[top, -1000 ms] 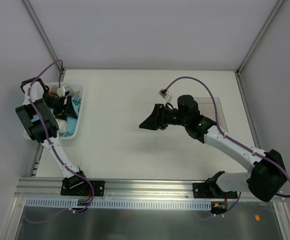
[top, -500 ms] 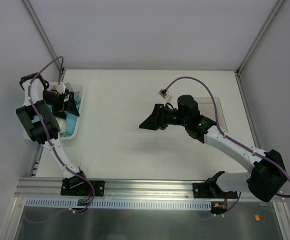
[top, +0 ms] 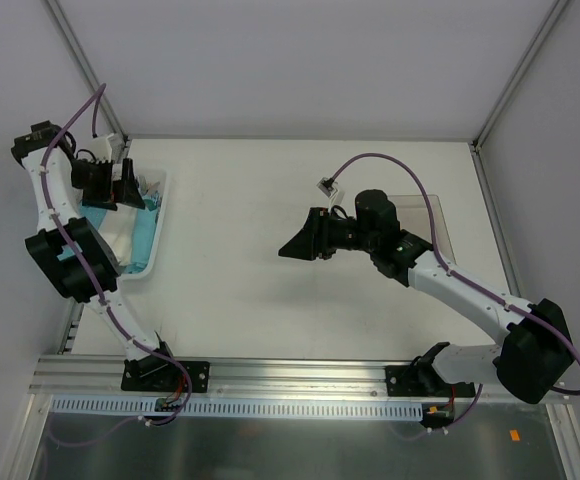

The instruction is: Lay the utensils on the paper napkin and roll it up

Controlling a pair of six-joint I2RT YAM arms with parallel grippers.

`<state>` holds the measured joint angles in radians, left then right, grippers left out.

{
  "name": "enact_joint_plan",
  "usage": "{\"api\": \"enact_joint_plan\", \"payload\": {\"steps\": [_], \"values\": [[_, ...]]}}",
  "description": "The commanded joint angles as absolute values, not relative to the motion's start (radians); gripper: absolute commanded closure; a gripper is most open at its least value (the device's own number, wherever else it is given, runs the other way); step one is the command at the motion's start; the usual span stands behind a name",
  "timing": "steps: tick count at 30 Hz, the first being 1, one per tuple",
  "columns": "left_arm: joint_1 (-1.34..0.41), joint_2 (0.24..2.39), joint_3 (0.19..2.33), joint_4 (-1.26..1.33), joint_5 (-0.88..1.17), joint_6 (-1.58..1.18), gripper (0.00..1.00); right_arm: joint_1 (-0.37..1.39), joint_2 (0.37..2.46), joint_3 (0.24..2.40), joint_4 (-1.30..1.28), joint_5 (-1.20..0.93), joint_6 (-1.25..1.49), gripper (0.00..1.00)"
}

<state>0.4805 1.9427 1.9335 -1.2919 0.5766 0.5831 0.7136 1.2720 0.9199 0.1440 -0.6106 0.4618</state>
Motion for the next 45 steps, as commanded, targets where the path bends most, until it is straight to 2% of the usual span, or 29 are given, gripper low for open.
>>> {"api": "enact_joint_plan", "payload": {"steps": [1,5,8,9,10,13,24,27,36,40,43,44,45], "values": [[0.499,1.861,1.964,-1.325,0.650,0.604,0.01,0.707,1.256,0.917,0.170,-0.623,0.459,0.46],[0.532,1.884,1.927,-1.400,0.785,0.653,0.03,0.709,1.262,0.916,0.170,-0.623,0.459,0.47],[0.564,1.954,1.910,-1.492,0.902,0.705,0.20,0.707,1.262,0.911,0.170,-0.621,0.457,0.47],[0.572,1.973,1.899,-1.512,0.928,0.718,0.32,0.709,1.262,0.911,0.170,-0.621,0.456,0.47],[0.577,1.994,1.890,-1.517,0.966,0.718,0.39,0.707,1.262,0.910,0.170,-0.621,0.456,0.47],[0.586,2.013,1.852,-1.516,0.992,0.745,0.51,0.706,1.262,0.902,0.169,-0.621,0.456,0.47],[0.592,2.078,1.769,-1.465,0.985,0.753,0.57,0.700,1.278,0.900,0.170,-0.627,0.454,0.47],[0.600,2.100,1.767,-1.430,0.970,0.720,0.61,0.699,1.279,0.903,0.169,-0.629,0.453,0.47],[0.620,2.166,1.786,-1.382,0.951,0.692,0.63,0.698,1.287,0.905,0.170,-0.634,0.457,0.47],[0.618,2.145,1.796,-1.382,0.968,0.698,0.62,0.698,1.290,0.913,0.167,-0.637,0.459,0.47],[0.614,2.091,1.809,-1.391,0.971,0.718,0.58,0.698,1.287,0.917,0.163,-0.637,0.459,0.47],[0.615,2.074,1.813,-1.390,0.969,0.719,0.55,0.698,1.287,0.923,0.160,-0.635,0.457,0.47],[0.615,2.056,1.827,-1.391,0.965,0.719,0.45,0.698,1.285,0.926,0.156,-0.634,0.454,0.47]]}}
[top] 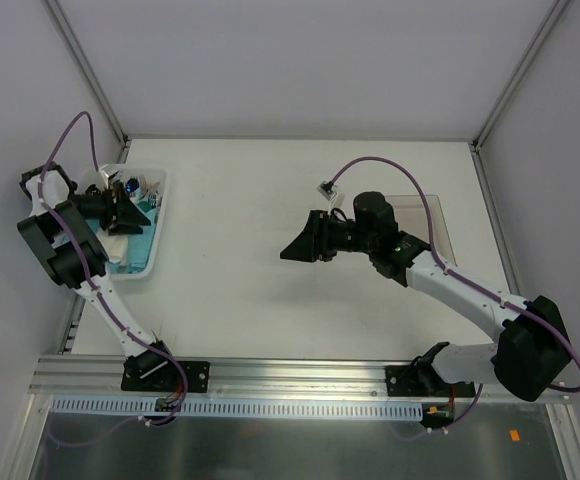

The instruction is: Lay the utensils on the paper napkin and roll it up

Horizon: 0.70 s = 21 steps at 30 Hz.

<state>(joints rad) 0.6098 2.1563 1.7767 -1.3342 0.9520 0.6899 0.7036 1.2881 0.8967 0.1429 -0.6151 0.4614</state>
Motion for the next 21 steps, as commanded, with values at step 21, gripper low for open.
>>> {"api": "enact_joint_plan", "payload": {"steps": [21], "values": [[0.211,1.470,1.773,-1.137,0.770,0.422,0.01,0.631,1.138,1.075,-0.314,-0.445,0.180,0.15]]}}
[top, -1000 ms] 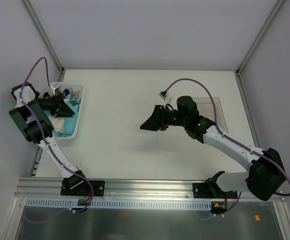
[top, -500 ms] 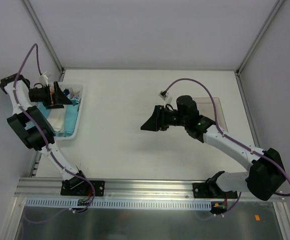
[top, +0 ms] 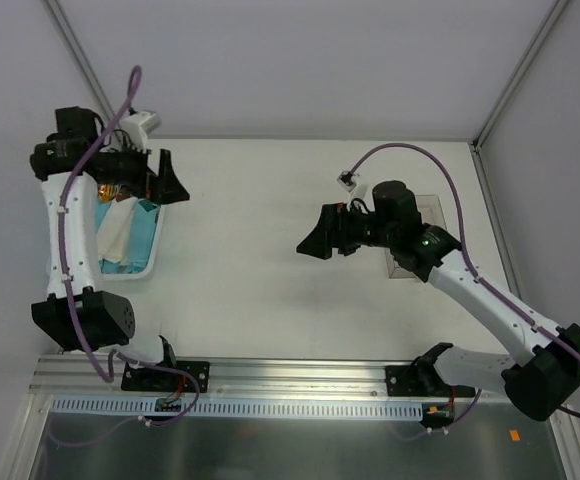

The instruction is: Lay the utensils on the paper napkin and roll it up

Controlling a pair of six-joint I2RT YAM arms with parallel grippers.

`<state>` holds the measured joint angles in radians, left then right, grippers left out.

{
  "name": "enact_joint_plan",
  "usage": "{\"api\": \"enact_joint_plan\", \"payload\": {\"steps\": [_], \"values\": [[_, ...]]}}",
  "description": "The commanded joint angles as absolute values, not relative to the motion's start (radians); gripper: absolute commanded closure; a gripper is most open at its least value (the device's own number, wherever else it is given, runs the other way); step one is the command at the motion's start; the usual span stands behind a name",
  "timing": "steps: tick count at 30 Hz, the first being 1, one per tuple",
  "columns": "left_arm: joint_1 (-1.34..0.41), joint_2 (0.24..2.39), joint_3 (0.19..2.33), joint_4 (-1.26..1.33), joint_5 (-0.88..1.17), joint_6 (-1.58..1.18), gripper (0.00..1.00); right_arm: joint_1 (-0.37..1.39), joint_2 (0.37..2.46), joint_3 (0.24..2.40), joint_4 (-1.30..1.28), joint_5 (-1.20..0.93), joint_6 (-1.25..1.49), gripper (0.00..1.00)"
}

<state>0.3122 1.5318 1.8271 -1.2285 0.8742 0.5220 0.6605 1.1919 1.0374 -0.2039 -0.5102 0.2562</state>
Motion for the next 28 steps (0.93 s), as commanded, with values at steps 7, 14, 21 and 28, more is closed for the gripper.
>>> {"api": "enact_joint_plan", "payload": {"steps": [7,14,21,28], "values": [[-0.136,1.447,1.645,-1.010,0.600,0.299,0.01,0.548,1.091,1.049,-0.494,-0.267,0.081,0.01],[-0.250,1.349,1.415,-0.819,0.546,0.218,0.01,0.522,1.060,0.954,-0.495,-0.172,0.089,0.01],[-0.256,1.312,1.186,-0.693,0.508,0.192,0.01,0.519,1.094,0.925,-0.518,-0.092,0.068,0.01],[-0.256,1.292,1.147,-0.634,0.468,0.181,0.01,0.519,1.104,0.922,-0.517,-0.081,0.068,0.01]]}}
